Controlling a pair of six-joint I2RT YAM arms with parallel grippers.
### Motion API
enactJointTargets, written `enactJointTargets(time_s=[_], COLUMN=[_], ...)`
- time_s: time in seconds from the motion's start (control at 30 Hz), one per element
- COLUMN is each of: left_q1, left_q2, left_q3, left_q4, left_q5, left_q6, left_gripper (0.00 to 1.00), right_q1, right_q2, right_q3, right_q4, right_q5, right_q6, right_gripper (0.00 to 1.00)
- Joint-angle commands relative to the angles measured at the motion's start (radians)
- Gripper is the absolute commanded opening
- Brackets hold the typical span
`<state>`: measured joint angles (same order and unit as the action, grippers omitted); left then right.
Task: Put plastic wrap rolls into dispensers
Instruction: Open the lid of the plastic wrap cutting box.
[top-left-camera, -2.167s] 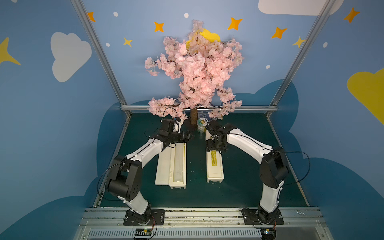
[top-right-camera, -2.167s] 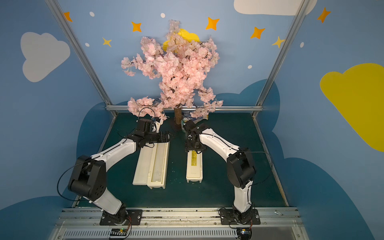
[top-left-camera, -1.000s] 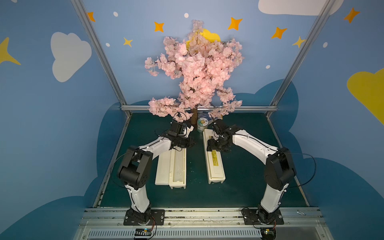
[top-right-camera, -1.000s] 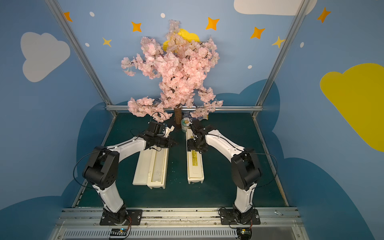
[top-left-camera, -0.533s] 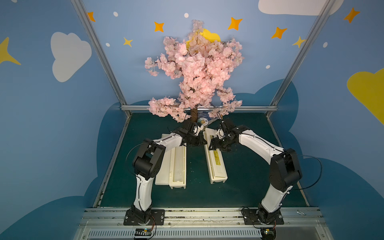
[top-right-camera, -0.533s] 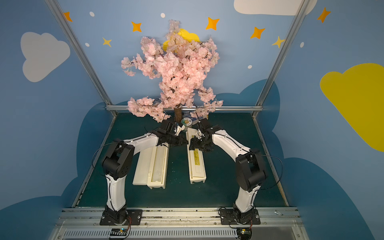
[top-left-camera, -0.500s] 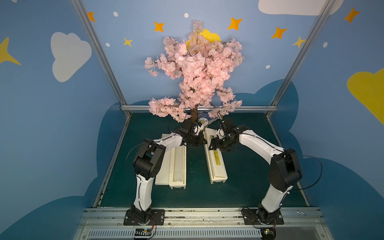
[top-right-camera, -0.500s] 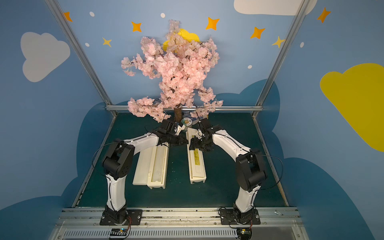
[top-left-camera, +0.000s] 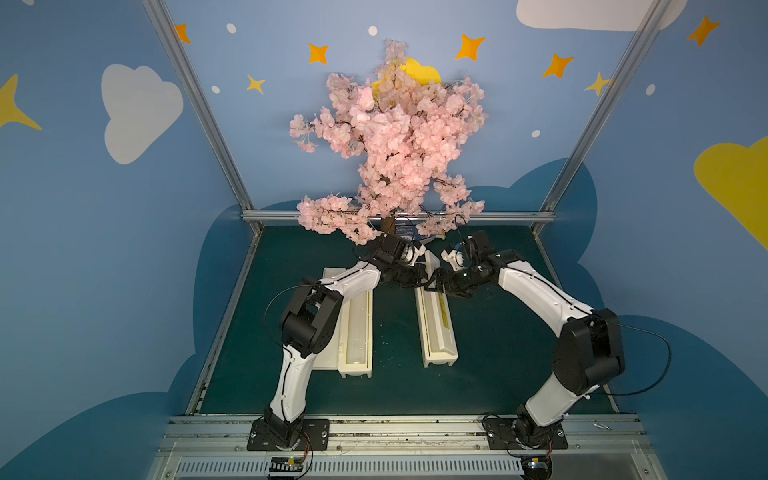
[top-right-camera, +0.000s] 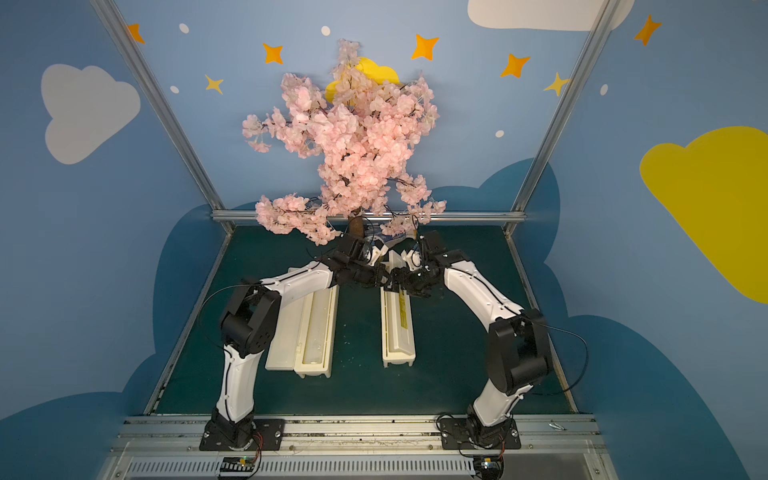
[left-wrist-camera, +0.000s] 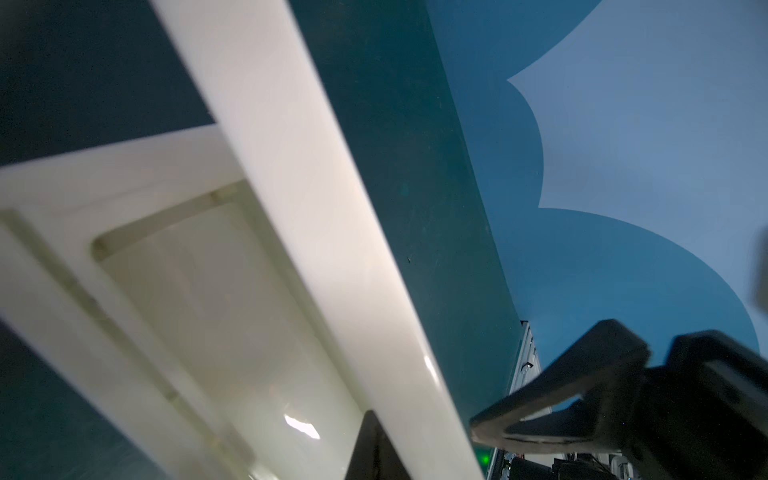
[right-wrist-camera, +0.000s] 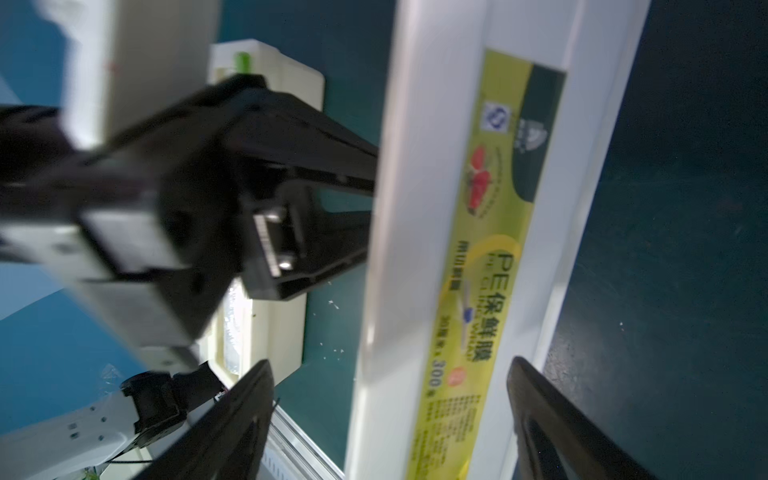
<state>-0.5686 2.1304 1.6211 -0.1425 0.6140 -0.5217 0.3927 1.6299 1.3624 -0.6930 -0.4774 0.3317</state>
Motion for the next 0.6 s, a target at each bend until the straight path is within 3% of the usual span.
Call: enactJointTargets(time_s=[0.0,0.3,0.43,0.57], left_q1=[-0.015,-0.069,-0.059,-0.025], left_q2=[0.021,0.134,0.06,-0.136], left_q3=[0.059,0.23,0.181,-0.007], left_q4=[-0.032,-0.143,-0.121,-0.006], left_q5=[0.013,-0.012,-0.089,-0.203], left_q6=[-0.001,0.024,0.064,0.157], left_gripper=[0.02,0.02,0.02,0.04], right_q1=[-0.058,-0.222,-0.264,-0.287], right_q2=[-0.113,-0.264,-0.304,-0.315], right_q3=[-0.006,-0.147,-0.196,-0.22], right_q4=[0.039,0.139,0.17,0.166], right_q5=[-0.027,0.017,0.026,0.086], right_q6=[-0.022,0.074,0.047,0.015], right_gripper=[0.87,0.87,0.87,0.87])
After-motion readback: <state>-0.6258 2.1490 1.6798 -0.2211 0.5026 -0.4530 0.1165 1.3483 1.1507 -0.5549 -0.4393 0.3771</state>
